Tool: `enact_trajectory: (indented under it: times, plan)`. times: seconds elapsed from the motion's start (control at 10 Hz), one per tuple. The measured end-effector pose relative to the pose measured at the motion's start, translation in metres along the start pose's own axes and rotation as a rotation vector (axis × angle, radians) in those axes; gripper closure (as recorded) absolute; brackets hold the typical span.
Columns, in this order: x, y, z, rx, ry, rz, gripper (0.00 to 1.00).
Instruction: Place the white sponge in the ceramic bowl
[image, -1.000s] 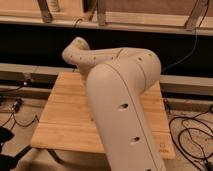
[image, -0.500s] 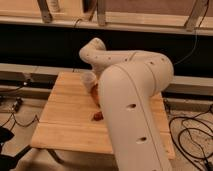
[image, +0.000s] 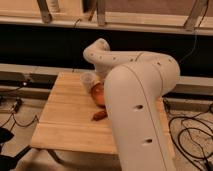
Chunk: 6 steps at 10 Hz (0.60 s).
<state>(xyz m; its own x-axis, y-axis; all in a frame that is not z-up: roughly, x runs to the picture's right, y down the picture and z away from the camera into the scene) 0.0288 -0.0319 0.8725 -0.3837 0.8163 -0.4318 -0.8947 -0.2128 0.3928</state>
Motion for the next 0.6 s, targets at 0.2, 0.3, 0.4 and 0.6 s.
enact_trajectory:
  times: [0.2,0.3,0.4,0.6]
  plan:
    - [0.0012,0.0026,-0.0007,0.000,0.000,-0.004,0.44]
    - [0.0012,0.0024,-0.0007,0.000,0.000,-0.004,0.34]
    - [0.0012,0.0021,-0.0006,0.001,0.000,-0.004,0.25]
    - [0.0013,0.0022,-0.0006,0.001,0.000,-0.004,0.20]
